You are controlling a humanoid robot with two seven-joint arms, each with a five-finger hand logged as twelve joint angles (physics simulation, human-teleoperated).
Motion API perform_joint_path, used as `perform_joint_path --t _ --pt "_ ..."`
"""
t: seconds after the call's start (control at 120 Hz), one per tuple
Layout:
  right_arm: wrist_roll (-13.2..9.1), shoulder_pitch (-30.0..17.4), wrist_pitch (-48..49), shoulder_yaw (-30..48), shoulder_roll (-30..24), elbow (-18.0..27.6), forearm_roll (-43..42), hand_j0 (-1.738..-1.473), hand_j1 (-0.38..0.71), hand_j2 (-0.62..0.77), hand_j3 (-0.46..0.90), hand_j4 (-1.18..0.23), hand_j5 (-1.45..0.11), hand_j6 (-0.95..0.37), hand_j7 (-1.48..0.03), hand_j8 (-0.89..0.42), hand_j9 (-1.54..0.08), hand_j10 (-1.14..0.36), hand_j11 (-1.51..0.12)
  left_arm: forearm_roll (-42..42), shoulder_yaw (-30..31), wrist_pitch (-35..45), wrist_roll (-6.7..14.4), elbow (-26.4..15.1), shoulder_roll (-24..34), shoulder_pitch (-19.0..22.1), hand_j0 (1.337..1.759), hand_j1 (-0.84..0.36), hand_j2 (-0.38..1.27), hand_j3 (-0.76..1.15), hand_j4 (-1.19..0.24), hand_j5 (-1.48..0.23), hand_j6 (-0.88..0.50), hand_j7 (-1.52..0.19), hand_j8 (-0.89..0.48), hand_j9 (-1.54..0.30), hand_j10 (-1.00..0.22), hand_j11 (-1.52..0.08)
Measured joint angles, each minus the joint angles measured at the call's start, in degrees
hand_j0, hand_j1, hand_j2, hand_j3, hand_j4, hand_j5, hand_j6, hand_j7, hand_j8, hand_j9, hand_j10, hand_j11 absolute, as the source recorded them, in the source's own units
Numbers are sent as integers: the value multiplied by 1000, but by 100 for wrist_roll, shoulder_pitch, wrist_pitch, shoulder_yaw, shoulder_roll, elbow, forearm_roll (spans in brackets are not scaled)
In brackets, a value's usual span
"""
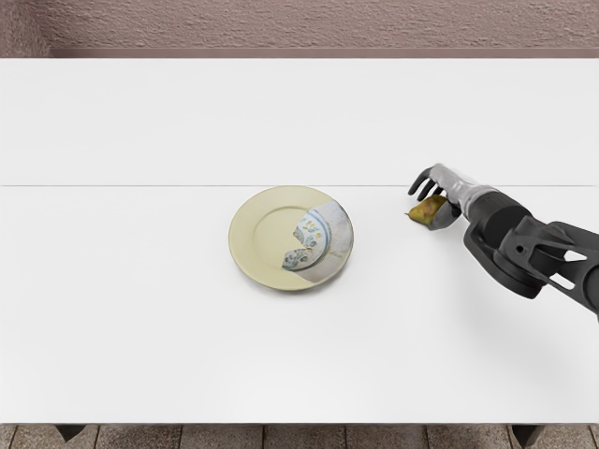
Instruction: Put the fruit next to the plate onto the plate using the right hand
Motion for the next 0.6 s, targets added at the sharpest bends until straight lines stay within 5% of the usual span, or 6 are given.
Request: perform_joint_path --t 0.6 --pt "1 85 388 509 -117 281 436 -1657 233 152 0 -557 -760 -560 -742 -436 -746 -505 -749 0 0 0 1 0 0 0 1658 349 0 0 0 0 0 0 0 0 0 0"
